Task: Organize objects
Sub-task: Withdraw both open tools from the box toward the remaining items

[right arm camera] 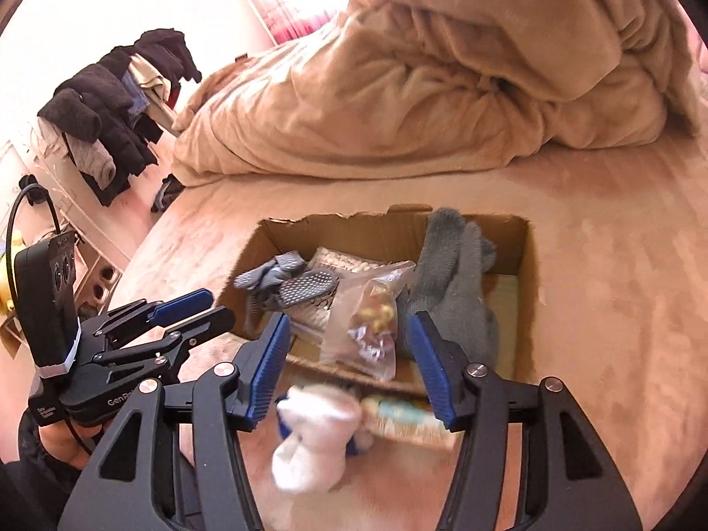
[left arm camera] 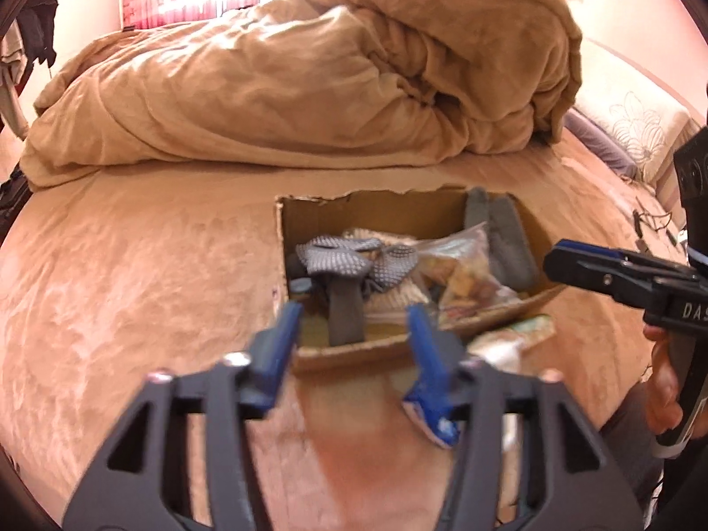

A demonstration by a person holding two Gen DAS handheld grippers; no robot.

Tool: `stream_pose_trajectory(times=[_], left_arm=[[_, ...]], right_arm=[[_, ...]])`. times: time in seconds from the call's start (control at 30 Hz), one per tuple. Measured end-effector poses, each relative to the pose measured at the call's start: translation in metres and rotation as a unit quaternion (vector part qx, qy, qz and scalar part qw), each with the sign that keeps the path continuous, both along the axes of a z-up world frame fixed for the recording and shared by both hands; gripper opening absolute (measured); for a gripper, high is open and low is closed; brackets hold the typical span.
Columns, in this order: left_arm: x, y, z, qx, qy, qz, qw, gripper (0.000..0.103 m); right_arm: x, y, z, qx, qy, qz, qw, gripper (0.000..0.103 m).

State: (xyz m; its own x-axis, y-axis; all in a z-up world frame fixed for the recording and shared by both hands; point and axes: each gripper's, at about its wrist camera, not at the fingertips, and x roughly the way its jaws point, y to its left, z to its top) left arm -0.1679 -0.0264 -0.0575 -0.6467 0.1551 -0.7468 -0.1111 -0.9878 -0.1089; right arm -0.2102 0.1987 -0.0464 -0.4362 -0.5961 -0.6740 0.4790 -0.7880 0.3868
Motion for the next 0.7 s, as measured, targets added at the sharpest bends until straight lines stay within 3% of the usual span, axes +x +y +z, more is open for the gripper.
stream_pose_trajectory(times=[0.37,0.7], left_arm=[[0.073,-0.003,0.043,0.032,0.031,0.023,0.9987,0.064],[0.104,0.017,0.029,0.06,0.021,0.006,0.998,0.066]], right_arm=[[0.062,0.027,0.033,0.01,0.027,-0.033,0.999,0.06],[0.099,0.046,0.032,0.032,0.045,-0.058,0.997,0.06]])
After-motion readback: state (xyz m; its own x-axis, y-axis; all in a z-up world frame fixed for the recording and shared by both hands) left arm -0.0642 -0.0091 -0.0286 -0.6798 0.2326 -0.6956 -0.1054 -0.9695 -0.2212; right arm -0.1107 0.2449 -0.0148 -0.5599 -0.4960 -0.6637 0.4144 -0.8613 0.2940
